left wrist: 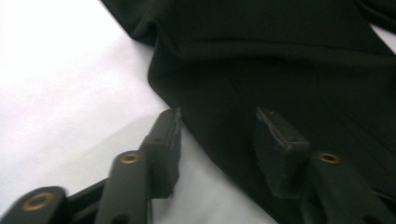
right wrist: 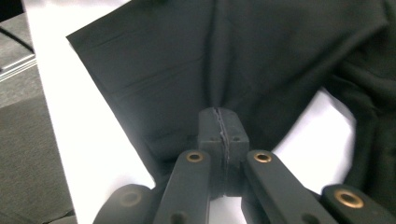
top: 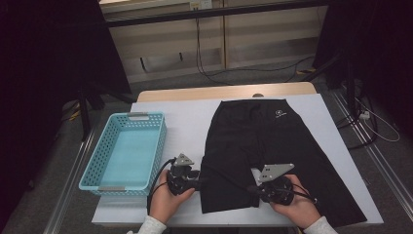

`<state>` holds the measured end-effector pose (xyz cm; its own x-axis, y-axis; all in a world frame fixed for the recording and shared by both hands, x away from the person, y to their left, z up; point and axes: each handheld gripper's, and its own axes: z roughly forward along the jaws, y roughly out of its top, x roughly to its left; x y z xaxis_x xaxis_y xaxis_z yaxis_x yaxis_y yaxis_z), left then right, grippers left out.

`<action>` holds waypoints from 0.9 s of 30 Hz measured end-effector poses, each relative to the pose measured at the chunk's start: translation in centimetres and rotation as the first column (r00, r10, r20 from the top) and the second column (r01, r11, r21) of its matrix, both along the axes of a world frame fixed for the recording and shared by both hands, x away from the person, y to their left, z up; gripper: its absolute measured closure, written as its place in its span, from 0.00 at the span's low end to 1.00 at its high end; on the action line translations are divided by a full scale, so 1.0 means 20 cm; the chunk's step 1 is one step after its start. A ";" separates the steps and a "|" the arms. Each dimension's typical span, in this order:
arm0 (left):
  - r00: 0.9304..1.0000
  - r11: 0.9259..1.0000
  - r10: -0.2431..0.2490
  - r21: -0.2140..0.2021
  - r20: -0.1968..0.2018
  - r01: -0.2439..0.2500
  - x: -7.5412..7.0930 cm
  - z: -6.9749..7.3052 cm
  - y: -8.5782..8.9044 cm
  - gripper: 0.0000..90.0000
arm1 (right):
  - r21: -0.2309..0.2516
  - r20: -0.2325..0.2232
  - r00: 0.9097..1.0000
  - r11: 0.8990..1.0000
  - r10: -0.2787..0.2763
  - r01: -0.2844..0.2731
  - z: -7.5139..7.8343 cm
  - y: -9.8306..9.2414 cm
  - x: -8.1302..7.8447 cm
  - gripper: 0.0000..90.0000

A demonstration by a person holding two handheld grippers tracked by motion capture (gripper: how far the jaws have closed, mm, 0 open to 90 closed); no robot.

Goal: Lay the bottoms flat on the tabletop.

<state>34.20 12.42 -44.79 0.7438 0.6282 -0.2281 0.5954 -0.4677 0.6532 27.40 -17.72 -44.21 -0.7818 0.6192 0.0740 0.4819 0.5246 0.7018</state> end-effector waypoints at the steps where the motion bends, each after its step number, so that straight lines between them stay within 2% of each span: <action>1: 1.000 1.000 -0.004 0.002 0.000 0.004 -0.01 0.00 0.00 0.64 | -0.013 -0.003 1.000 1.000 -0.006 0.006 -0.01 -0.01 0.00 1.00; 3: 1.000 1.000 -0.009 0.014 0.009 0.009 -0.02 0.00 -0.01 0.68 | -0.008 -0.010 1.000 1.000 -0.021 0.021 -0.02 -0.02 -0.01 0.92; 5: 1.000 1.000 -0.014 0.025 0.007 0.014 -0.03 0.00 -0.02 0.72 | 0.001 0.017 0.998 0.998 -0.066 0.066 -0.01 -0.03 -0.01 0.74; 8: 1.000 0.999 -0.009 0.045 0.026 0.008 -0.04 0.00 -0.02 0.77 | 0.037 0.037 0.994 0.994 -0.103 0.101 0.00 -0.06 0.00 0.64; 11: 1.000 0.998 -0.011 0.061 0.020 0.009 -0.03 0.01 -0.03 0.86 | 0.051 0.042 0.996 0.995 -0.082 0.080 0.01 -0.06 0.00 0.59; 14: 0.999 0.999 -0.014 0.030 -0.031 0.015 -0.01 0.00 -0.02 0.97 | 0.031 0.033 0.997 0.997 -0.068 0.067 -0.01 -0.04 0.01 0.55; 18: 0.999 0.999 -0.023 0.048 -0.032 0.024 -0.01 0.01 -0.03 0.98 | 0.023 0.026 0.998 0.999 -0.049 0.049 -0.03 -0.02 0.02 0.55; 20: 0.998 0.999 -0.017 0.034 -0.056 0.019 -0.01 0.02 -0.01 0.99 | 0.028 0.041 0.999 1.000 -0.014 0.012 -0.02 -0.03 0.01 0.68; 22: 0.997 1.000 -0.003 0.014 -0.071 0.004 -0.01 0.03 0.01 0.99 | 0.026 0.055 0.998 0.999 0.019 -0.020 -0.01 -0.01 0.00 0.61; 24: 0.997 1.000 0.000 -0.001 -0.078 0.000 -0.01 0.05 0.02 0.99 | 0.022 0.048 0.998 0.999 0.041 -0.042 -0.01 0.01 -0.01 0.54; 27: 0.997 1.000 0.003 -0.003 -0.080 -0.004 -0.02 0.06 0.05 0.99 | 0.026 0.028 0.996 0.996 0.088 -0.089 -0.03 0.06 -0.02 0.51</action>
